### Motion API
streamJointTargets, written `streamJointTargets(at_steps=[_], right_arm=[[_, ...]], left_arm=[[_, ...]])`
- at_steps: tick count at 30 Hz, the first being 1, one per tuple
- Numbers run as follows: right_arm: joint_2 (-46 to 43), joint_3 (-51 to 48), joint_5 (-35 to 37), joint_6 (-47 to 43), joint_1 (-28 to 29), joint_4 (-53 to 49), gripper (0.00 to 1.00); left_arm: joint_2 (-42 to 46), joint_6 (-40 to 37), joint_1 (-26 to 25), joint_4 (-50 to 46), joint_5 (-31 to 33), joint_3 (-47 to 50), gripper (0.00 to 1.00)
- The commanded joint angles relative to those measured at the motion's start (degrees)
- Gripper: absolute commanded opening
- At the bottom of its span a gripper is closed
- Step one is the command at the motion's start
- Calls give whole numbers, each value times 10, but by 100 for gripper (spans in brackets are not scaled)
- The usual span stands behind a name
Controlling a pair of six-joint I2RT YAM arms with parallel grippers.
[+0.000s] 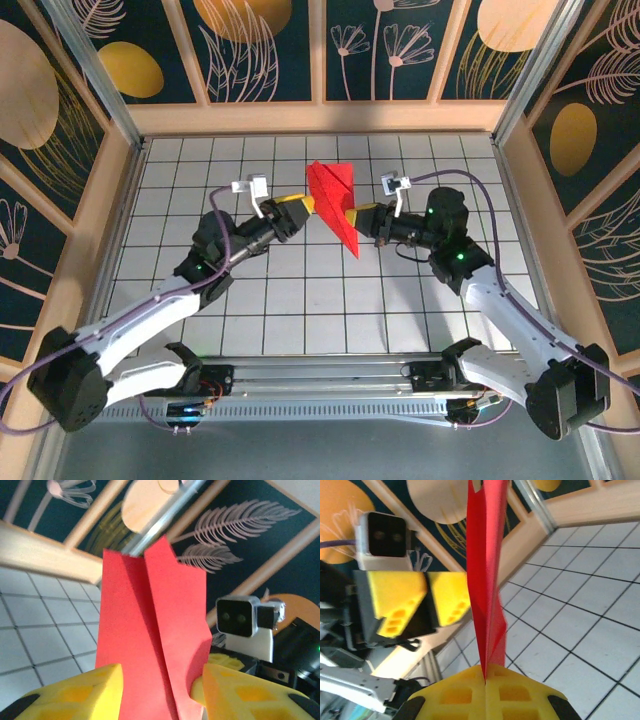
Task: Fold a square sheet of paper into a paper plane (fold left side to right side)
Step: Turn over the paper at the center of the table.
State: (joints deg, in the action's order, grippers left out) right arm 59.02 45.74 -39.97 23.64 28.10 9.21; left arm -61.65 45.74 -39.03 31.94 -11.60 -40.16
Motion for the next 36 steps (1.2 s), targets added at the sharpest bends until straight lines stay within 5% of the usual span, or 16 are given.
streamJointTargets(at_steps=[1, 12, 21, 28, 34, 36], right_arm=[[7, 48, 152, -94, 36, -129, 0], [175, 174, 661, -160, 211, -339, 0], [390, 245, 870, -154, 279, -444, 0], [538, 284, 902, -113, 290, -483, 0], [577, 290, 859, -108, 299, -469, 0], [578, 291, 840, -104, 300, -467, 7]], left_arm=[[58, -43, -3, -90, 136, 19, 49], [212, -13, -3, -275, 388, 72, 51], [259, 19, -3, -308, 444, 91, 53], [254, 19, -3, -312, 441, 89, 54], [243, 17, -2, -306, 433, 86, 55], [238, 17, -3, -303, 428, 85, 55]])
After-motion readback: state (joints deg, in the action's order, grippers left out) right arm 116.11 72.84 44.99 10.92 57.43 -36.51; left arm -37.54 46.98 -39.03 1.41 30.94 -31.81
